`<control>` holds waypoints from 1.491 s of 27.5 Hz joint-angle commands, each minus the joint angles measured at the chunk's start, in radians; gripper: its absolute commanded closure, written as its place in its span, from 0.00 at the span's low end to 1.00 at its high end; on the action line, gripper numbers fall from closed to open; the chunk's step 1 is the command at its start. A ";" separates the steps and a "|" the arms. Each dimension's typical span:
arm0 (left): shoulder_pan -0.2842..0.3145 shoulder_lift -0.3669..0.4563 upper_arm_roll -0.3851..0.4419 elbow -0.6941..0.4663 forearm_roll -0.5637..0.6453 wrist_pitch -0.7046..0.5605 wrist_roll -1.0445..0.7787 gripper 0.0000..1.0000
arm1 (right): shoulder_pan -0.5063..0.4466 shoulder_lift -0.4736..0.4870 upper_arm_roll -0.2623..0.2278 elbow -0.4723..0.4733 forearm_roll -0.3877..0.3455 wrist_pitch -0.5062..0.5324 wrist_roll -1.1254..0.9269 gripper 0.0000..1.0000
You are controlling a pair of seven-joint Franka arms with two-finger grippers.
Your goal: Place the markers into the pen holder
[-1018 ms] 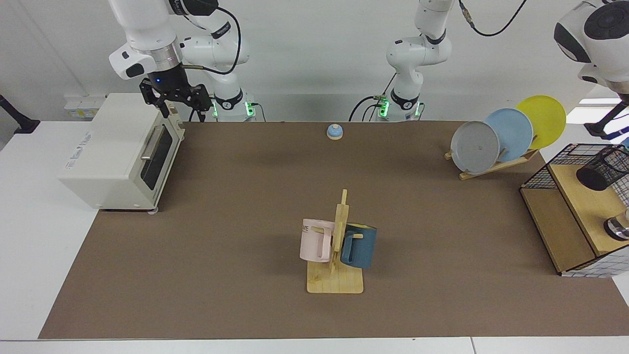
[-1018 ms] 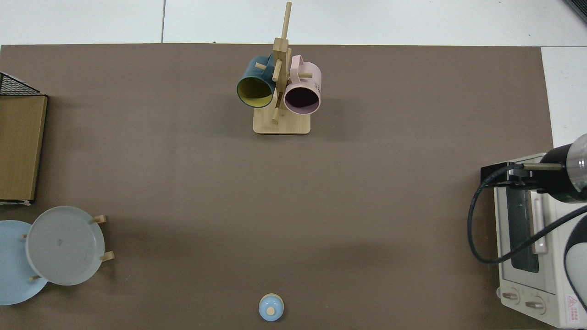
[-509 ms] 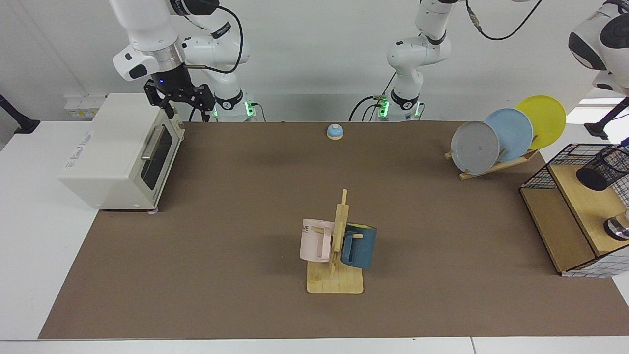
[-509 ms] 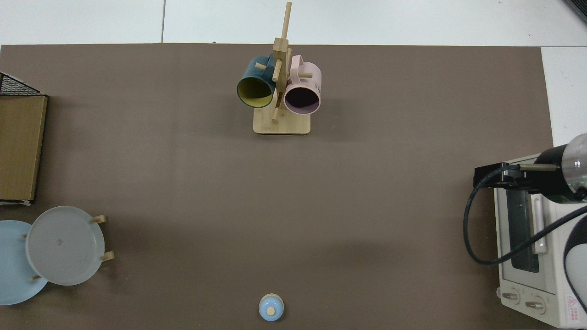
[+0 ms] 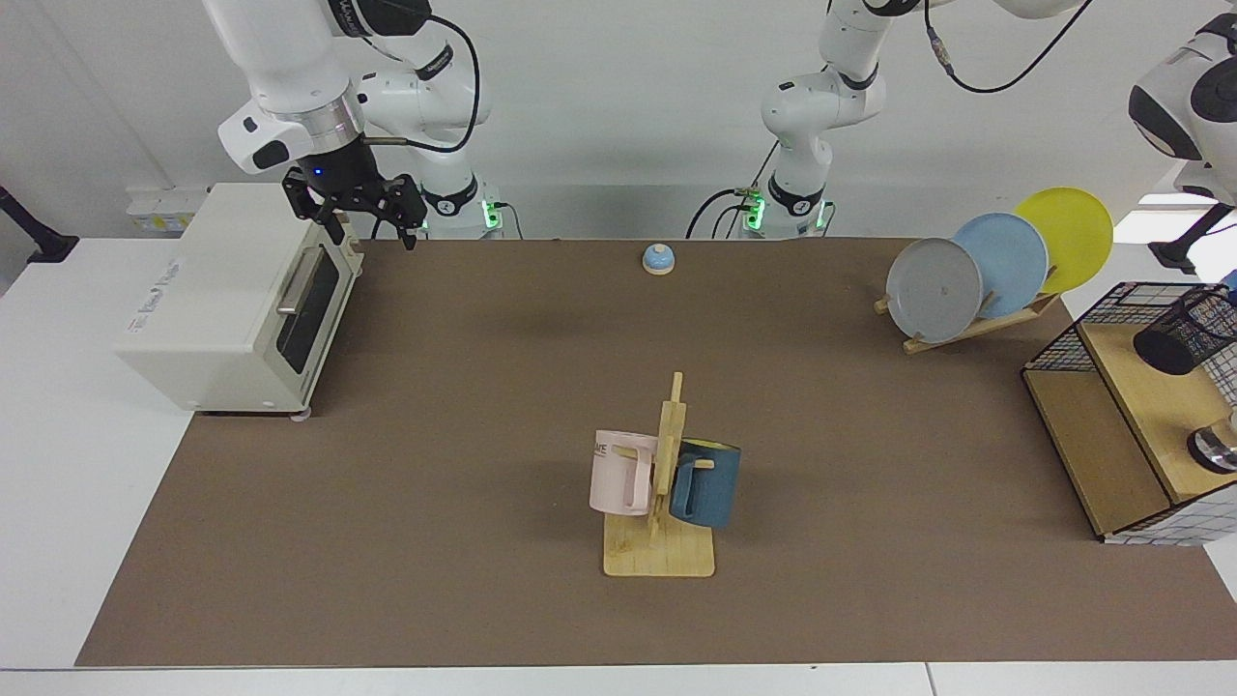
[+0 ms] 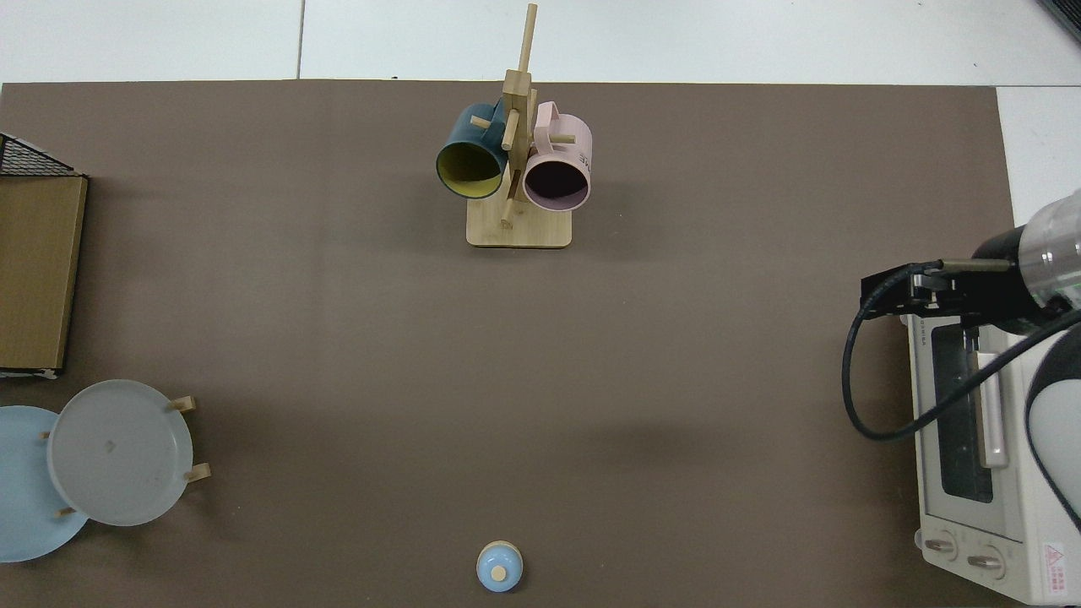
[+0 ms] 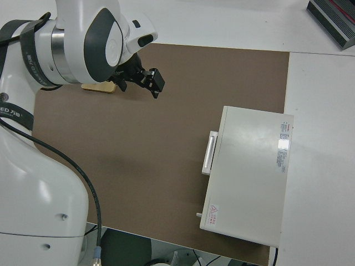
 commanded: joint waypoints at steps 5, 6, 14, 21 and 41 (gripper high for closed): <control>0.019 0.019 -0.007 0.001 0.010 0.028 -0.022 1.00 | -0.005 0.062 0.008 0.069 -0.002 -0.014 -0.008 0.00; 0.021 0.019 -0.007 -0.003 0.010 0.028 -0.029 1.00 | -0.005 0.057 0.008 0.063 0.001 -0.004 -0.008 0.00; 0.039 0.016 -0.008 -0.060 0.007 0.041 -0.085 1.00 | -0.005 0.048 0.008 0.046 0.011 0.010 -0.019 0.00; 0.039 -0.004 -0.010 -0.120 -0.005 0.063 -0.107 1.00 | -0.005 0.046 0.008 0.046 0.016 0.010 -0.008 0.00; 0.038 -0.019 -0.010 -0.155 -0.083 0.061 -0.116 1.00 | -0.014 0.046 0.009 0.046 0.016 0.009 -0.008 0.00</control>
